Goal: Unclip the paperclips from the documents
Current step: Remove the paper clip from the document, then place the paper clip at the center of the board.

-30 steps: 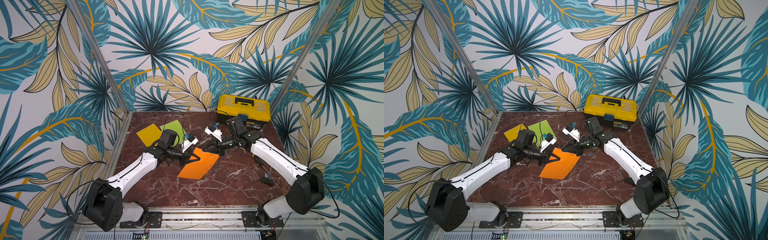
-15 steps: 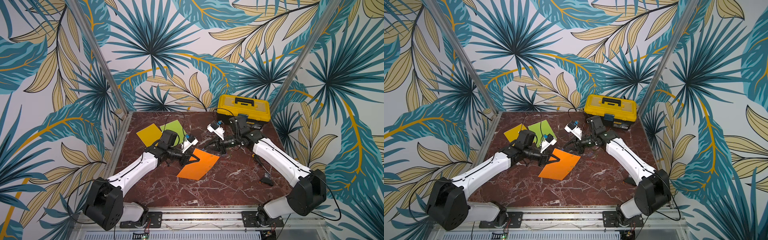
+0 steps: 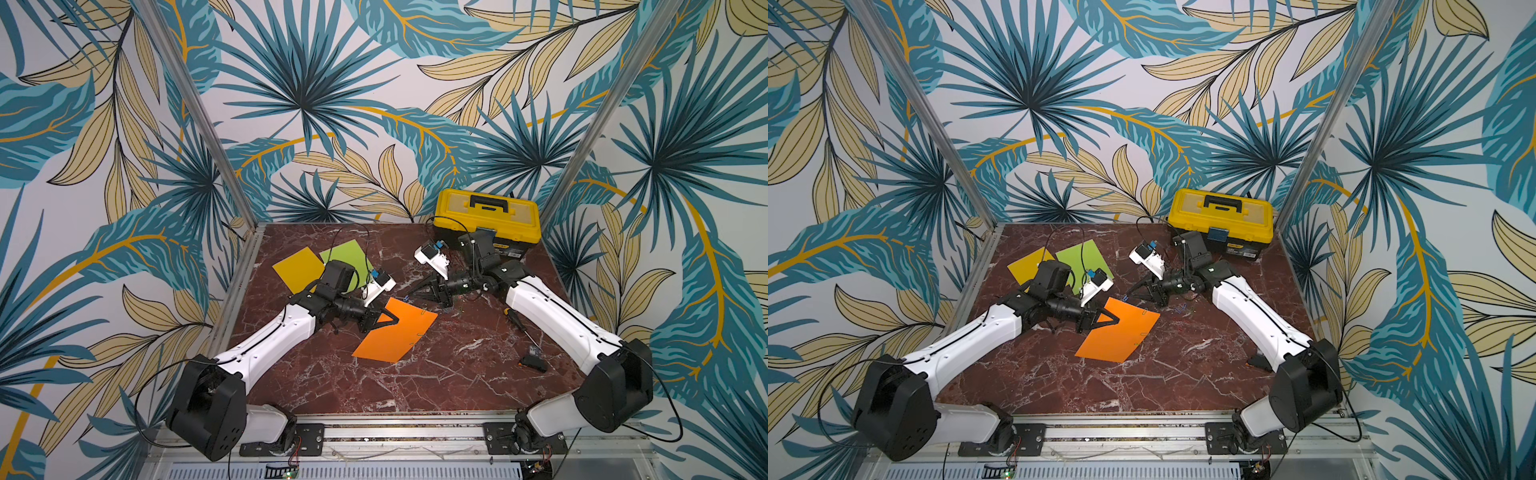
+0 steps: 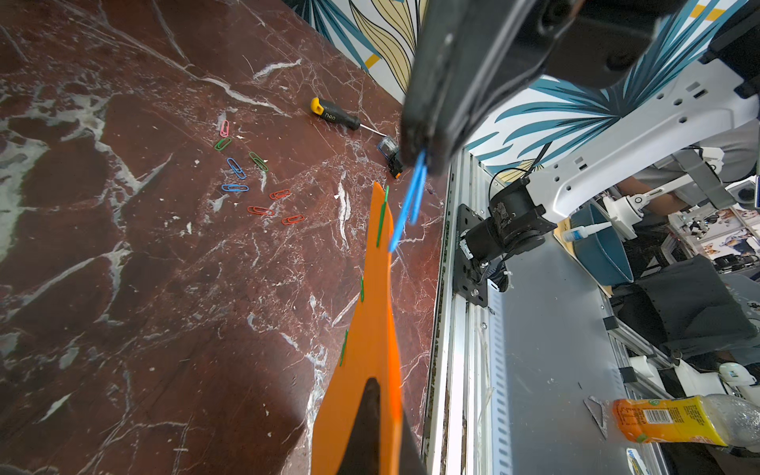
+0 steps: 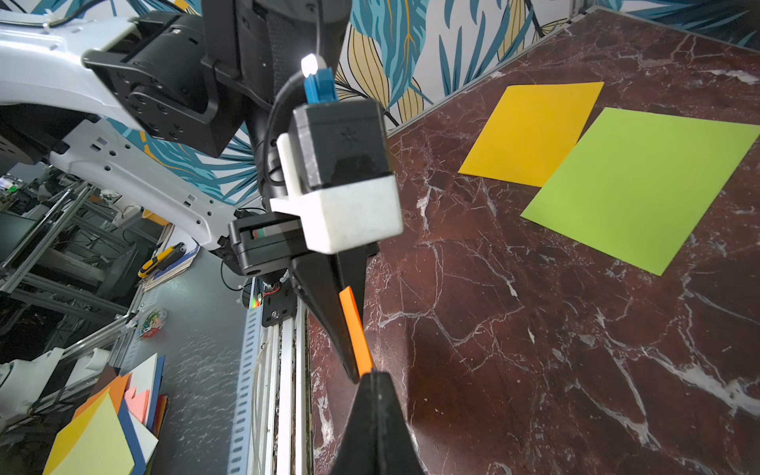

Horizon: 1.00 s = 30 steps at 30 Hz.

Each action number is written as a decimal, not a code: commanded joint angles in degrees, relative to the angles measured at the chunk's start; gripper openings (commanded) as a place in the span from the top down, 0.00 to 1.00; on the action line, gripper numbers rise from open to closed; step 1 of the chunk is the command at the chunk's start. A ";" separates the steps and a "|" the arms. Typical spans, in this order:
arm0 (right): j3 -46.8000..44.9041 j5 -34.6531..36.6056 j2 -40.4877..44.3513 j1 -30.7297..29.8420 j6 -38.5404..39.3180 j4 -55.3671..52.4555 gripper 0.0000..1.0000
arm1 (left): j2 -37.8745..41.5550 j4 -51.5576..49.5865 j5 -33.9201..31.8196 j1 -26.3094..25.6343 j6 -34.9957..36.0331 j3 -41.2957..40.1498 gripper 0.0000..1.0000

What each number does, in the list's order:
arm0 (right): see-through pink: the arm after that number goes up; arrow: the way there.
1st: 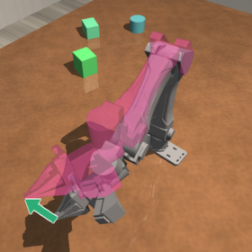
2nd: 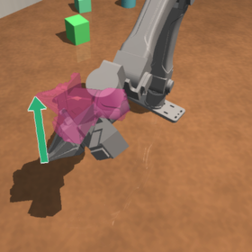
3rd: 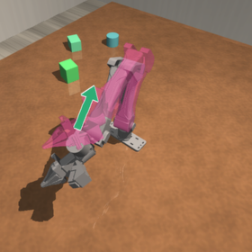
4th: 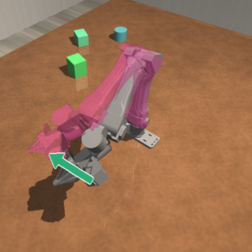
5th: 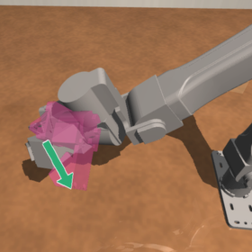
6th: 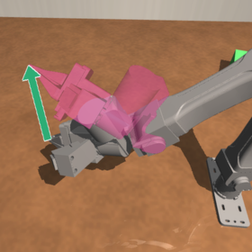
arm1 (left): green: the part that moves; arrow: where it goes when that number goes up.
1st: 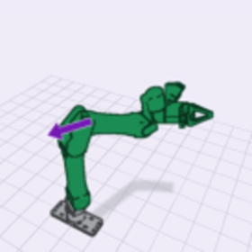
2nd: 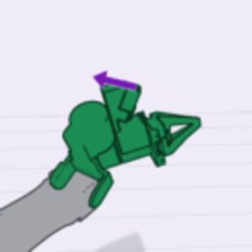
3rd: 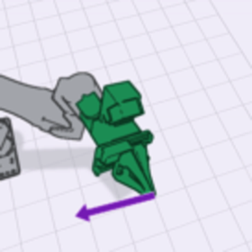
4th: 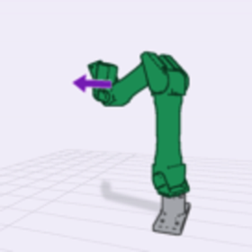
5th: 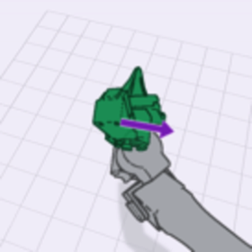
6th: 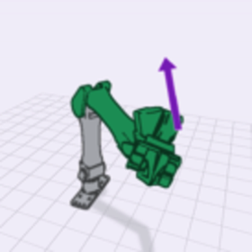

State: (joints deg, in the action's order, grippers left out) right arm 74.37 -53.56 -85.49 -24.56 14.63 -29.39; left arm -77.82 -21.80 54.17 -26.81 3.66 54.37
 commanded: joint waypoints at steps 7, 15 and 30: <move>-4.08 8.01 1.42 3.84 -9.88 8.17 0.97 | 0.66 -0.21 -0.72 -0.10 1.28 1.18 1.00; -11.04 15.02 1.58 9.19 -19.74 14.98 0.97 | 0.53 -0.25 -0.58 -0.09 1.26 1.35 1.00; -15.52 23.41 -8.05 15.04 -28.08 16.23 0.97 | 0.83 -0.19 -0.82 -0.09 1.15 1.35 1.00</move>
State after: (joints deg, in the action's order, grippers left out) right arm 60.29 -31.86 -91.83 -10.15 -10.72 -14.39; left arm -77.80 -21.93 53.34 -26.81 3.90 54.37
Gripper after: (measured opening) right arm 0.047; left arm 0.048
